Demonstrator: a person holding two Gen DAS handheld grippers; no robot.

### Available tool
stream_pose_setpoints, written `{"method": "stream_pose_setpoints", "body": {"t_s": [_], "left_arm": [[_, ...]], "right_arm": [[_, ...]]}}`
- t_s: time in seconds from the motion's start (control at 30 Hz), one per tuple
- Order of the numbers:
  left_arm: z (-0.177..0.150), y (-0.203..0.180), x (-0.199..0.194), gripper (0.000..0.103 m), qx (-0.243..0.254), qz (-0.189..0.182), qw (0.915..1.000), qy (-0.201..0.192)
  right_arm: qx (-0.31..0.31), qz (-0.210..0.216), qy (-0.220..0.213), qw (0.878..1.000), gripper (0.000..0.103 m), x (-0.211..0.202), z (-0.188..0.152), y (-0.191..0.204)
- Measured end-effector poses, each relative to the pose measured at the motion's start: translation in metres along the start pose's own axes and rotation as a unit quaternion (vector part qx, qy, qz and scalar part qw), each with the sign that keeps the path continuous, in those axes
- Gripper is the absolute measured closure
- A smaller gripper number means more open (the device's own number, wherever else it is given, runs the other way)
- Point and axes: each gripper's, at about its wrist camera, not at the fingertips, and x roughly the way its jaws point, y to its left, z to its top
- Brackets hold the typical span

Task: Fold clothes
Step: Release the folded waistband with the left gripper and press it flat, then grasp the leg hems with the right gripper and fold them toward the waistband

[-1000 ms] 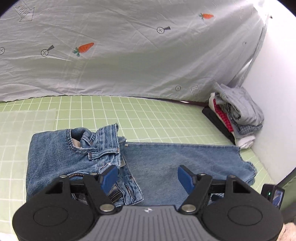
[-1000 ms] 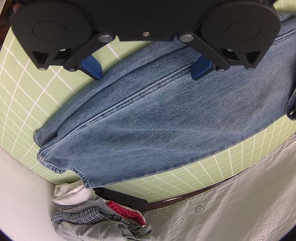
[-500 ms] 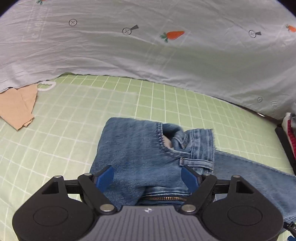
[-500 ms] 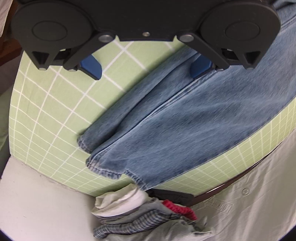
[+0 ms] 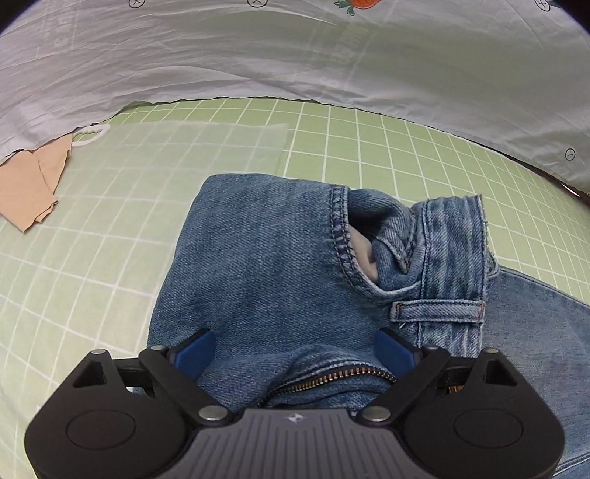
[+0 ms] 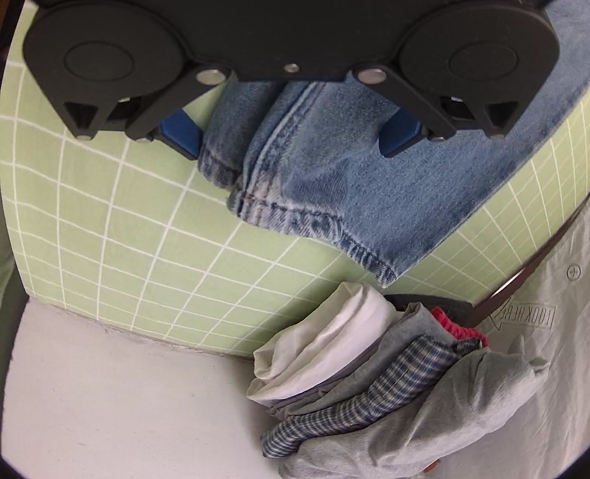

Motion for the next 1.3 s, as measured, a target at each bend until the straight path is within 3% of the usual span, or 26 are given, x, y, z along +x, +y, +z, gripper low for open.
{"method": "stream_pose_setpoints", "body": {"t_s": [0.03,0.1,0.13,0.17,0.27,0.33,0.53,0.73,0.93,1.13,1.3], "left_arm": [[0.002,-0.001,0.001,0.008,0.001,0.002,1.0000,0.004],[0.005,-0.003,0.003,0.007,0.002,0.006,0.9999,0.011],[0.007,-0.004,0.005,0.005,0.002,0.007,0.9999,0.015],[0.008,-0.004,0.007,0.003,0.003,0.009,0.9998,0.018],[0.011,-0.003,0.009,0.000,0.005,0.008,0.9995,0.030],[0.013,-0.002,0.009,0.000,0.008,0.005,0.9993,0.037],[0.014,0.001,0.008,0.000,0.013,-0.007,0.9990,0.041],[0.014,0.003,0.004,0.000,0.043,-0.024,0.9978,0.044],[0.014,0.009,0.004,0.000,0.072,-0.051,0.9951,0.045],[0.014,0.011,0.005,0.000,0.091,-0.065,0.9932,0.035],[0.014,0.014,0.005,0.000,0.090,-0.075,0.9927,0.030]], "right_arm": [[-0.014,0.001,-0.006,1.000,0.002,-0.001,-0.001,0.003],[-0.038,0.004,-0.019,0.999,0.024,-0.004,-0.004,0.009],[-0.042,0.015,-0.025,0.999,0.050,-0.007,-0.005,0.011],[-0.042,0.027,-0.024,0.998,0.067,-0.009,-0.005,0.013],[-0.039,0.041,-0.016,0.998,0.084,-0.012,-0.002,0.019],[-0.045,0.046,-0.020,0.998,0.085,-0.018,0.000,0.024],[-0.077,0.115,-0.073,0.988,0.086,-0.070,0.014,0.062],[-0.137,0.197,-0.106,0.965,0.086,-0.132,0.002,0.131],[-0.196,0.222,-0.045,0.954,0.085,-0.139,-0.059,0.178],[-0.254,0.245,0.017,0.936,0.080,-0.147,-0.121,0.225],[-0.210,0.253,0.058,0.943,0.072,-0.143,-0.121,0.223]]}}
